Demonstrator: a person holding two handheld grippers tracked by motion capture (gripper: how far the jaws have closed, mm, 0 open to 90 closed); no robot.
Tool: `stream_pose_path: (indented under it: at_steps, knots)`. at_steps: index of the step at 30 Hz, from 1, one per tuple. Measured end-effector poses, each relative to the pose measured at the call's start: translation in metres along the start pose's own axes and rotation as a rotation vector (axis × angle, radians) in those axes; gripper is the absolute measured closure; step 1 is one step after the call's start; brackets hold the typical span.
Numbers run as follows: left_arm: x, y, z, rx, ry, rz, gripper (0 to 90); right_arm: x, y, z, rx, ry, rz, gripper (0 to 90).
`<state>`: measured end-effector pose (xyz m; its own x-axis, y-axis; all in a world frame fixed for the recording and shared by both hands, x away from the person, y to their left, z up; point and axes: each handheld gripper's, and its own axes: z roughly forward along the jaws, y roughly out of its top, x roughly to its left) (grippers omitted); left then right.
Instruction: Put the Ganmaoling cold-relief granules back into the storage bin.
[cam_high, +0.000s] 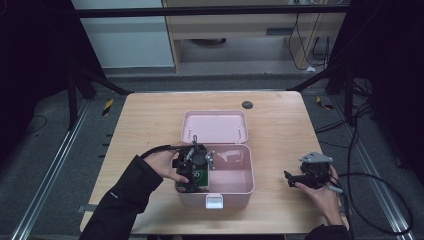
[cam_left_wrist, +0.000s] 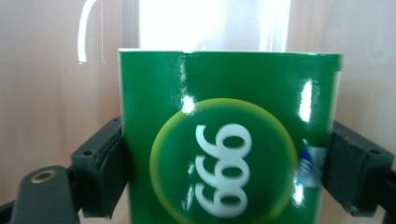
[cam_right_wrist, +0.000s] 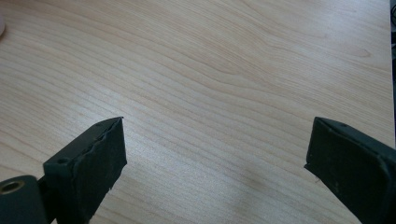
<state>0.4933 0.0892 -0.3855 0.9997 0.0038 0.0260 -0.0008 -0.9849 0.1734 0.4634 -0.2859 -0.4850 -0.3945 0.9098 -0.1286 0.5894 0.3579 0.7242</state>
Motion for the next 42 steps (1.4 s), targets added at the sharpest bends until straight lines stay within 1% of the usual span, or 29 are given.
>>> stream_pose_path:
  at_steps: [2,4,8,10,13,15,17,19,20,21,25,26,28,29,32,35,37,39,40,41,42]
  knots:
    - [0.000,-0.001,-0.006,-0.033,0.002,-0.003,12.8,0.000,0.000,0.000,0.000,0.000,0.000,5.0]
    - [0.000,-0.003,-0.011,-0.050,0.017,-0.004,13.4,0.000,0.000,0.000,0.000,0.000,0.000,4.9]
    - [-0.001,-0.008,-0.020,-0.079,0.029,-0.009,13.8,0.000,0.000,0.000,0.000,0.000,-0.001,4.9]
    - [-0.002,-0.011,-0.026,-0.107,0.034,-0.010,13.9,0.000,0.000,0.000,0.000,0.000,-0.001,4.9]
    - [-0.003,-0.016,-0.037,-0.149,0.051,-0.023,14.5,0.000,0.000,0.000,0.000,0.000,0.007,4.9]
    - [-0.003,-0.020,-0.046,-0.167,0.069,-0.032,14.7,0.000,0.000,0.000,0.000,-0.001,0.007,4.9]
    - [-0.003,-0.025,-0.055,-0.185,0.076,-0.043,15.1,0.000,0.000,0.000,0.000,-0.001,0.007,4.8]
    - [-0.004,-0.030,-0.063,-0.216,0.086,-0.048,15.4,0.000,0.000,-0.001,0.001,-0.002,0.006,4.8]
    - [-0.005,-0.033,-0.066,-0.234,0.090,-0.062,15.9,0.000,0.000,-0.001,0.001,-0.002,0.007,4.7]
    - [-0.006,-0.036,-0.070,-0.244,0.104,-0.064,16.1,0.000,0.000,-0.001,0.001,-0.003,0.006,4.7]
    - [-0.009,-0.047,-0.080,-0.286,0.127,-0.082,17.5,0.000,0.000,-0.001,0.002,-0.002,0.009,4.7]
    - [-0.010,-0.052,-0.084,-0.295,0.137,-0.091,17.8,0.000,0.000,0.000,0.001,-0.003,0.007,4.6]
    - [-0.012,-0.058,-0.087,-0.301,0.146,-0.100,18.1,0.000,0.000,-0.001,0.001,-0.003,0.007,4.6]
    - [-0.013,-0.062,-0.088,-0.315,0.152,-0.113,18.3,0.000,0.000,-0.001,0.001,-0.004,0.007,4.7]
    - [-0.015,-0.072,-0.090,-0.334,0.167,-0.132,19.8,0.000,0.000,-0.001,0.000,-0.004,0.008,4.7]
    - [-0.019,-0.083,-0.090,-0.347,0.177,-0.151,20.6,0.000,0.000,-0.001,-0.001,-0.003,0.010,4.7]
    - [-0.020,-0.090,-0.089,-0.346,0.189,-0.163,21.5,0.000,0.000,-0.001,-0.003,-0.004,0.015,4.7]
    - [-0.023,-0.099,-0.087,-0.357,0.206,-0.185,22.5,0.000,0.000,-0.001,-0.003,-0.005,0.017,4.7]
    - [-0.025,-0.106,-0.084,-0.372,0.214,-0.204,22.9,0.000,0.000,-0.001,-0.003,-0.003,0.017,4.8]
    - [-0.026,-0.110,-0.083,-0.373,0.220,-0.211,23.4,0.000,0.000,-0.002,-0.003,-0.004,0.018,4.8]
    - [-0.027,-0.115,-0.081,-0.378,0.227,-0.226,23.6,0.000,0.000,-0.002,-0.003,-0.004,0.018,4.8]
